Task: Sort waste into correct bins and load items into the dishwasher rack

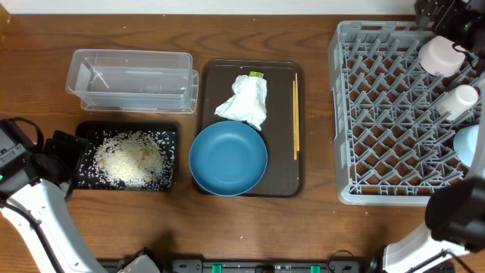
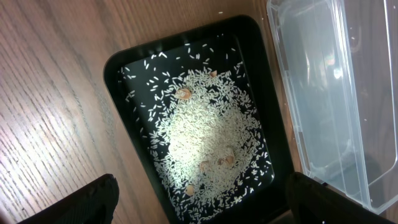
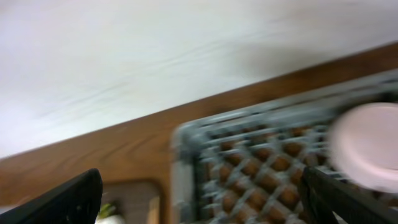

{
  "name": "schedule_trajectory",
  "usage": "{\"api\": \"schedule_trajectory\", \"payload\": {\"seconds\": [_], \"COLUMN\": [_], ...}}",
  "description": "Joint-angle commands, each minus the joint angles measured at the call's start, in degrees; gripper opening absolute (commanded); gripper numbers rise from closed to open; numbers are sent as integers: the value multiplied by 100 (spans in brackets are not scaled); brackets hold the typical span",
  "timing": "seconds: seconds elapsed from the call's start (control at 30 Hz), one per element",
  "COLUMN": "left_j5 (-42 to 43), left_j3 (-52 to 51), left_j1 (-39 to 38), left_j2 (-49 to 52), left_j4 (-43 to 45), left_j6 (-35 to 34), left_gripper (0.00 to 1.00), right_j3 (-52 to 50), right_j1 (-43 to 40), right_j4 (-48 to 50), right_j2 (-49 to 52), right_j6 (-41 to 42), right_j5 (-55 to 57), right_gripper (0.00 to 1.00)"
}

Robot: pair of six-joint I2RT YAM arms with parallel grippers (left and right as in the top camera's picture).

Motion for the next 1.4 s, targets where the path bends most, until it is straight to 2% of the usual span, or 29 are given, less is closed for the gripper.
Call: {"api": "schedule_trajectory", "payload": {"seconds": [0.0,0.13,0.2,0.43,0.57,0.8,1.0,1.1,1.17,1.27,1.37], "left_j5": [7,7,9,7,7,9,7,7,7,7,7], "left_j3": [94,94,94,94,94,94,94,94,94,94,94], "left_j1": [22,22,22,22,22,22,22,22,22,22,22], "left_j2": [0,0,0,0,0,0,0,0,0,0,0], "left_j4": [-22,-22,-22,-22,-22,-22,-22,-22,-22,-22,-22], "left_j6": [-50,-50,-50,-50,-50,-50,-50,-52,-50,-50,-50], "left_gripper": [89,89,89,89,89,89,89,89,89,89,89], "right_j3": [-11,-44,-44,-44,-44,-103,-240,-245,-245,-245,-245], "right_j1": [61,70,61,70,398,2155,3676,4159,4376,4533,4557], "right_j4": [-269,-745,-1014,-1655,-2009,-2380,-2354,-2321,-2304,-2284,-2291], "right_j2": [28,83,111,111,111,116,262,527,785,1202,1683], "right_j6": [-20,-17,-17,-20,-42,-9,1073,1161,1314,1362,1620], "right_j5": [-765,404,643,-44,-328,1473,3462,3622,3630,3753,3783], "right_gripper": [99,99,99,99,99,99,99,90,79,74,64]}}
